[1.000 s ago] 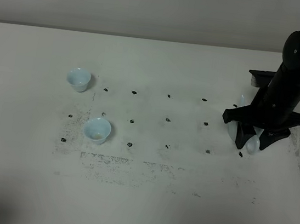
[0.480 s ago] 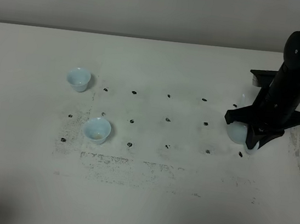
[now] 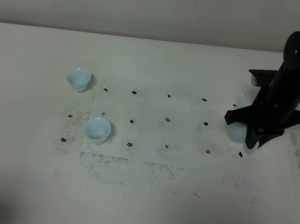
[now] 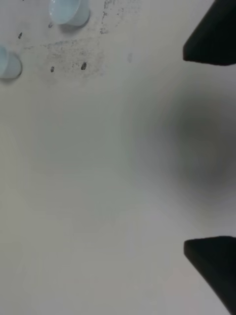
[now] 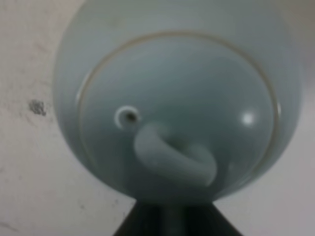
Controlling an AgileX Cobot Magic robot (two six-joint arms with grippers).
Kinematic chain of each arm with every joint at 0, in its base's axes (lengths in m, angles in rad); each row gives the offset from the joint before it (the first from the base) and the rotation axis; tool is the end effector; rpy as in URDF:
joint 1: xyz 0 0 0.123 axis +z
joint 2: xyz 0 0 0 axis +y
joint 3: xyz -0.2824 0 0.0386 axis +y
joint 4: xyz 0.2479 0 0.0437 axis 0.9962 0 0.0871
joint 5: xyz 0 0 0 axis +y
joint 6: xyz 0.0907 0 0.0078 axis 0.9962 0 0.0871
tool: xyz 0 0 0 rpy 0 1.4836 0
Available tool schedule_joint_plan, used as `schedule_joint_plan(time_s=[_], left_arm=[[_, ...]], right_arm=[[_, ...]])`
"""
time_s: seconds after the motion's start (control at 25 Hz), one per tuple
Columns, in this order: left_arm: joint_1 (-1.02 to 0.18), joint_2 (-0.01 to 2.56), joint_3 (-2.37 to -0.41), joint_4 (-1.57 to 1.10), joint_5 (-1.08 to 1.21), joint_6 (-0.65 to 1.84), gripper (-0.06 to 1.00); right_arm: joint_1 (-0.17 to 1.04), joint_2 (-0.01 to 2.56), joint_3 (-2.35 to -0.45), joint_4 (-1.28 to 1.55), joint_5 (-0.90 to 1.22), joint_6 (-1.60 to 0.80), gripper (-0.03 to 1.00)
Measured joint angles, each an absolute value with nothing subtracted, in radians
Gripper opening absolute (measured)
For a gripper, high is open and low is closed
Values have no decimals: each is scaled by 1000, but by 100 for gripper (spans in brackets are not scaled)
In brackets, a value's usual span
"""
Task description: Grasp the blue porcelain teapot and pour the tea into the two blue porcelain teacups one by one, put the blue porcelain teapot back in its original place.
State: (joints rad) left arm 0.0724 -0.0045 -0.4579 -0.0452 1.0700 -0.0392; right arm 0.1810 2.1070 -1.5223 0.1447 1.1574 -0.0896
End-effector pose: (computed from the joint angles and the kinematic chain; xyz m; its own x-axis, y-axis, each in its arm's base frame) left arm -0.0011 -0.0037 0.2647 -0.4923 -0.0967 -0.8650 -0.0681 0.9950 -0.0725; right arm 0.3922 0.0840 0.1557 -0.9748 -0.2098 0.0760 -0.1985 0.9709 0.1341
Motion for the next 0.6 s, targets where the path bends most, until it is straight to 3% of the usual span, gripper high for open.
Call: schedule_joint_plan(time_s=[0.6], left_arm=[[72,-5,-458,-45,1070,-39,68]], right_arm=[[180,2091,-1522,119,1124,-108,6]])
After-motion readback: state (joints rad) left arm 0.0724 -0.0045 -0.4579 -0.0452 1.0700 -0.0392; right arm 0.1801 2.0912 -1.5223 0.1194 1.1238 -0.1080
